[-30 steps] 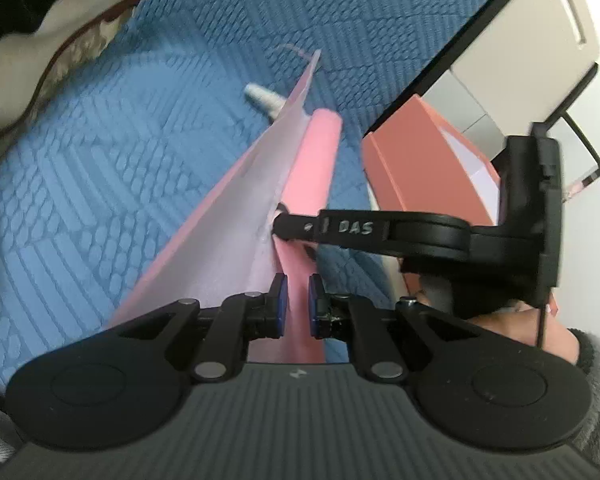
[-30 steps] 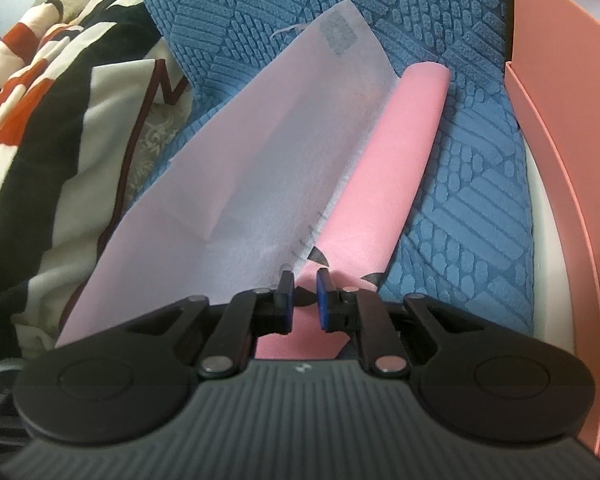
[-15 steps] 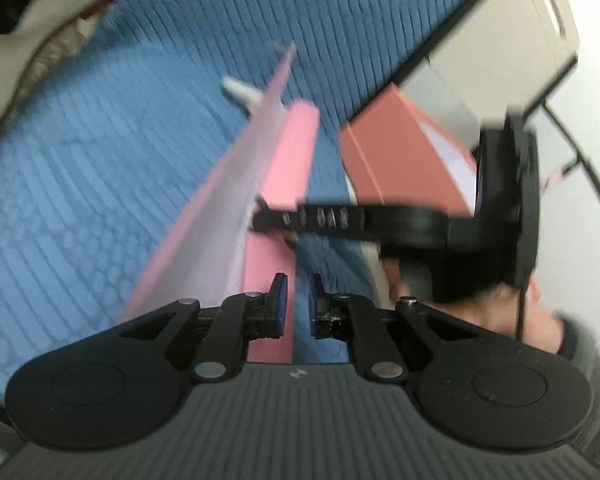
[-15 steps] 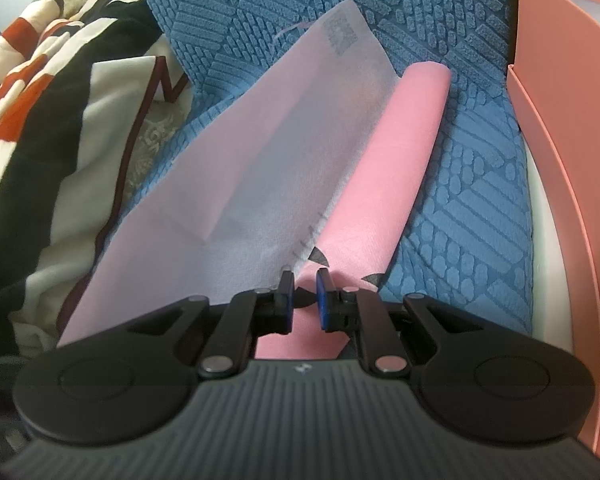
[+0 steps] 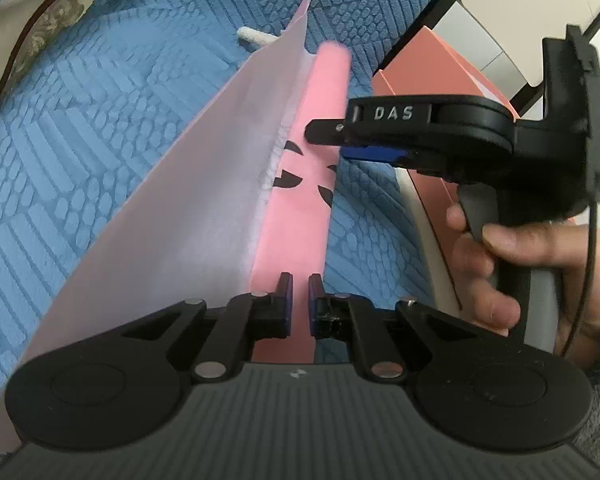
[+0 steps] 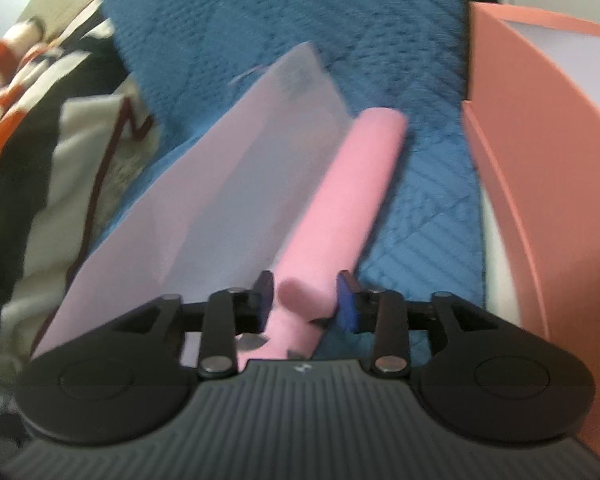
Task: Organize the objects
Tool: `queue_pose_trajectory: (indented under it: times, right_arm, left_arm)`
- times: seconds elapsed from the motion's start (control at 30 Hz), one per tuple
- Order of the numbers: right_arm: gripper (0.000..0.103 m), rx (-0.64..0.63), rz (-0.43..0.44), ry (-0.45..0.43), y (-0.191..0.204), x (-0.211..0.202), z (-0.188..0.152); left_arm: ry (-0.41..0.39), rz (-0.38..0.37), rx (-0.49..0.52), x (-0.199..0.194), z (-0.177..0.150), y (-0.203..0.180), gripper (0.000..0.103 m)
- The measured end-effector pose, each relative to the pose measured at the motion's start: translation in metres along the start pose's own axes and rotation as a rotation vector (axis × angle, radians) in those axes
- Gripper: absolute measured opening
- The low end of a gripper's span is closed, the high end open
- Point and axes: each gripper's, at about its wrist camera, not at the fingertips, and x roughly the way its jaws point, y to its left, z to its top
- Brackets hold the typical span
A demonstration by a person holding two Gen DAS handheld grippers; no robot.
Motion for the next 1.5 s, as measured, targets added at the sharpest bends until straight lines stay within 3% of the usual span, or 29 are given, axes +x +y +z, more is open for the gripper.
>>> queue_pose_trajectory:
  times: [0.13, 0.4, 0.57, 0.6, 0.63, 0.73, 0.93, 1.23, 1.3, 1.37, 1.5]
  right_arm:
    - [0.047, 0.064, -0.023, 0.006, -0.01, 0.008, 0.004]
    - [0.047, 0.121, 0.1, 0.032, -0.009, 0.006, -0.002]
    - [0.032, 0.12, 0.122, 0.067, -0.006, 0.001, -0.006]
    - [0.022, 0.135, 0.139, 0.077, -0.009, 0.0, -0.006]
    - [0.019, 0.166, 0.169, 0.1, -0.012, 0.001, -0.008]
    - [0.017, 0.218, 0.232, 0.132, -0.016, 0.001, -0.013]
    - [0.009, 0.173, 0.198, 0.132, -0.002, 0.0, -0.016]
    - [0.008, 0.147, 0.166, 0.124, 0.005, -0.002, -0.014]
    - [0.008, 0.135, 0.149, 0.117, 0.006, -0.005, -0.014]
    - [0.007, 0.131, 0.142, 0.113, 0.007, -0.007, -0.014]
    - [0.007, 0.138, 0.125, 0.11, 0.01, -0.009, -0.014]
  left_arm:
    - [-0.003, -0.001, -0.019, -0.002, 0.0, 0.004, 0.011]
    - [-0.004, -0.007, -0.049, -0.004, 0.0, 0.008, 0.011]
    - [-0.007, -0.01, -0.059, -0.005, -0.001, 0.009, 0.011]
    - [-0.01, -0.007, -0.058, -0.005, -0.001, 0.009, 0.011]
    - [-0.012, -0.006, -0.058, -0.006, -0.001, 0.009, 0.011]
    - [-0.014, -0.006, -0.063, -0.006, -0.002, 0.009, 0.011]
    - [-0.042, -0.02, -0.059, -0.008, -0.001, 0.007, 0.011]
    - [-0.084, -0.044, -0.059, -0.014, 0.002, 0.005, 0.012]
    - [-0.088, -0.051, -0.06, -0.014, 0.001, 0.005, 0.022]
    - [-0.101, -0.056, -0.045, -0.017, 0.001, 0.002, 0.047]
    - [-0.115, -0.032, 0.019, -0.017, -0.001, -0.008, 0.049]
